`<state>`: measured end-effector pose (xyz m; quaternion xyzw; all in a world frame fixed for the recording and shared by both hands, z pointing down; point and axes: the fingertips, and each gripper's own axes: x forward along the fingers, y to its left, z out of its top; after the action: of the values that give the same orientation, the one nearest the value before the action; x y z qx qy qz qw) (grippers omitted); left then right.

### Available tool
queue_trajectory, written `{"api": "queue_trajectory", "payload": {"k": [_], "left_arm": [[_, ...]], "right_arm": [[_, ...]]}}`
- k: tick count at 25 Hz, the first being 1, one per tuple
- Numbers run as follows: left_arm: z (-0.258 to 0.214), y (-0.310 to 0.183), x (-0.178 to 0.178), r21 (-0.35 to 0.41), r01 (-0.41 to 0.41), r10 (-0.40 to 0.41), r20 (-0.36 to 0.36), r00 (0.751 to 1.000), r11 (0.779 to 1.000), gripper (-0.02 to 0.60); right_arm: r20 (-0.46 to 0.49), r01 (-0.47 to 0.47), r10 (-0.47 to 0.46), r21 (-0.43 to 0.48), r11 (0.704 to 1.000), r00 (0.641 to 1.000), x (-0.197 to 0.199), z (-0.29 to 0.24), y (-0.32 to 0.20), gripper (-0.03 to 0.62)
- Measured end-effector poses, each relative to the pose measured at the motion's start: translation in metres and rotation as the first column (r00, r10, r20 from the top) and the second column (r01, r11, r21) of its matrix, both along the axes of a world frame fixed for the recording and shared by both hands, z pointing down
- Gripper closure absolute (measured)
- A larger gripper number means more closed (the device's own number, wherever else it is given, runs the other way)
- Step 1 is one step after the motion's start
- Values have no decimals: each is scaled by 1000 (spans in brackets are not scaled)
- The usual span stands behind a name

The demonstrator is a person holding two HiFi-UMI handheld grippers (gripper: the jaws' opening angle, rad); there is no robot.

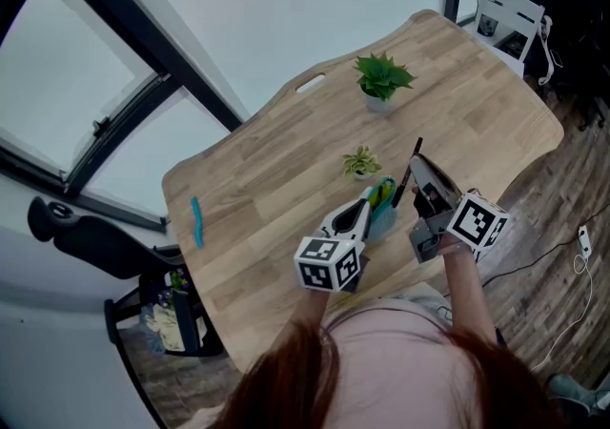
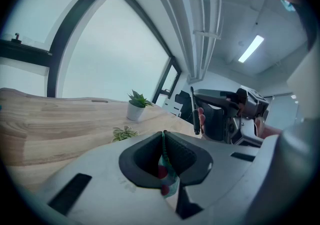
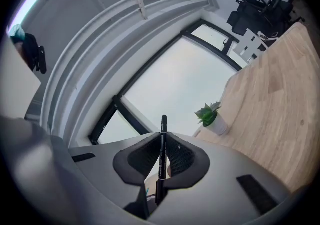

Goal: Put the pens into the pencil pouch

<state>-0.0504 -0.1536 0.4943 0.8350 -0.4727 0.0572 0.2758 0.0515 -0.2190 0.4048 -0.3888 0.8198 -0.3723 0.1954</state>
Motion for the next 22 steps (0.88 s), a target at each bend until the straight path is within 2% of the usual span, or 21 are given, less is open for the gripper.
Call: {"api": "queue_trajectory", "payload": {"k": [13,22], "left_arm": [[-1,-1,2,-2,-4,4,-7,1000,1000,568],[-2,-1,4,-2,-6,6,-13,1000,1000,568]], "right_arm": [[-49,-55,60,98,994,997,-14,-3,-4,562],[-104,-27,44,154,988,994,-28,6,2,562]]}}
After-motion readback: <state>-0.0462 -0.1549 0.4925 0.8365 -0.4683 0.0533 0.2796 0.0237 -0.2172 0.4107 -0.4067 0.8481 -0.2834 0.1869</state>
